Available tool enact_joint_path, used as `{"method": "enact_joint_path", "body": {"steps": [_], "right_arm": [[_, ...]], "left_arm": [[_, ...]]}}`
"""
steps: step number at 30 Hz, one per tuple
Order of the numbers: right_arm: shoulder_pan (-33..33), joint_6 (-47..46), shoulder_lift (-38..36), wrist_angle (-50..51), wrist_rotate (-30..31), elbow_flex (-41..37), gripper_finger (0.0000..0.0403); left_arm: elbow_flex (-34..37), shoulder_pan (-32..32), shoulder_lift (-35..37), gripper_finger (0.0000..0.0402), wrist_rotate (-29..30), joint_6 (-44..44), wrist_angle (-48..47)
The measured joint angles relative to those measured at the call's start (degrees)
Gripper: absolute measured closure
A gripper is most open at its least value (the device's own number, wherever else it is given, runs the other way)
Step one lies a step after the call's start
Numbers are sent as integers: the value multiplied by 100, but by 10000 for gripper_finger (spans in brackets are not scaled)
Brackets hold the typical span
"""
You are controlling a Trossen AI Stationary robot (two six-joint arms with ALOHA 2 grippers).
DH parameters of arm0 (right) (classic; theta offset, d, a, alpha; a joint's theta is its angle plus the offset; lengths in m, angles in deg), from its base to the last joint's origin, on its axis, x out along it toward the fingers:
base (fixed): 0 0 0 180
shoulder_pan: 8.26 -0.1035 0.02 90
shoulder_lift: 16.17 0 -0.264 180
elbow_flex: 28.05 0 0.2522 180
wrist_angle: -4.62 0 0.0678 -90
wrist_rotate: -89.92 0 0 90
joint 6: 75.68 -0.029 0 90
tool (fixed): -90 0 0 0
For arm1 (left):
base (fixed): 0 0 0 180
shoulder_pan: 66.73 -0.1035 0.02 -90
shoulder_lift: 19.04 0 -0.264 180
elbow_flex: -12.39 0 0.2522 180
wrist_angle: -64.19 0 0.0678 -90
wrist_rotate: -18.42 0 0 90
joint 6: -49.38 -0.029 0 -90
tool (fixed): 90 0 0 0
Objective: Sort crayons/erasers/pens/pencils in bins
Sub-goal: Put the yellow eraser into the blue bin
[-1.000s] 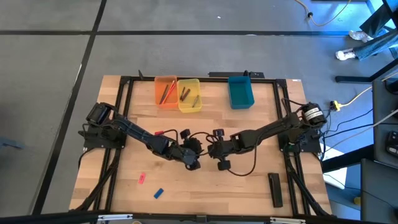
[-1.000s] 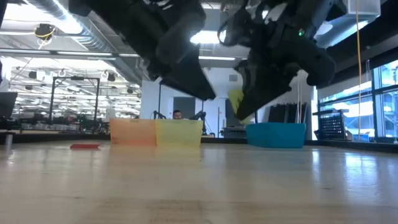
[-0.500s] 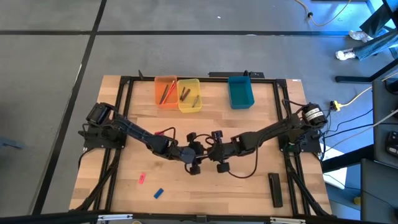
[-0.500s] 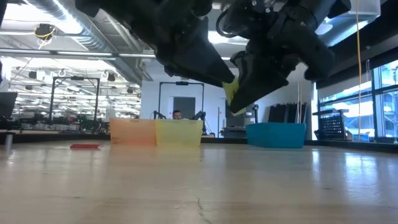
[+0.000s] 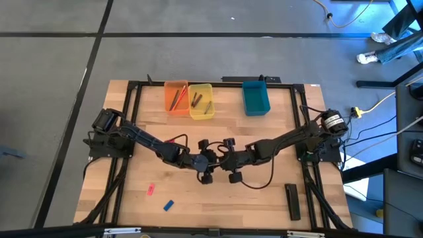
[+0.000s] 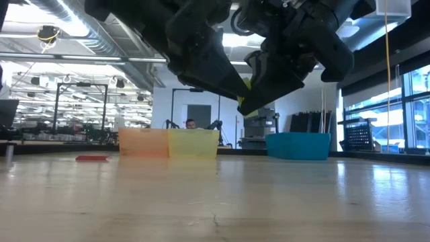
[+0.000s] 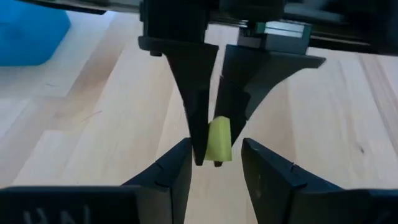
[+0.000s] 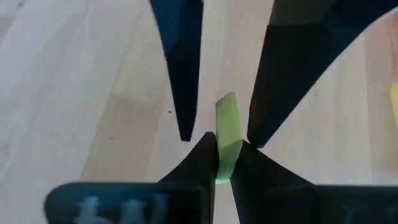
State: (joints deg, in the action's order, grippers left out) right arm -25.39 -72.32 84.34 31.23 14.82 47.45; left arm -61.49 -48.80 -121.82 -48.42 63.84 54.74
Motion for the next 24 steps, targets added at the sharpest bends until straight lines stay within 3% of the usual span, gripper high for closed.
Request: {"method": "enact_joint_path", "body": {"steps": [5,13,15,20,24], "right_arm": [[6,10,0,1,2,0,365],[9,-5,-2,12,13,0,359],[21,-30,-2,15,71,0,350],[52,-352,-45,447,989,4,304],[55,-743,-218,1027,1722,-99,258]], "left_arm": [[0,5,0,289,47,-70,-6],[0,5,2,386,172,-158,2],[0,1,0,393,210,-157,2],[9,-34,232,393,1029,-176,-290],[9,-277,808,397,1594,-280,-551]]}}
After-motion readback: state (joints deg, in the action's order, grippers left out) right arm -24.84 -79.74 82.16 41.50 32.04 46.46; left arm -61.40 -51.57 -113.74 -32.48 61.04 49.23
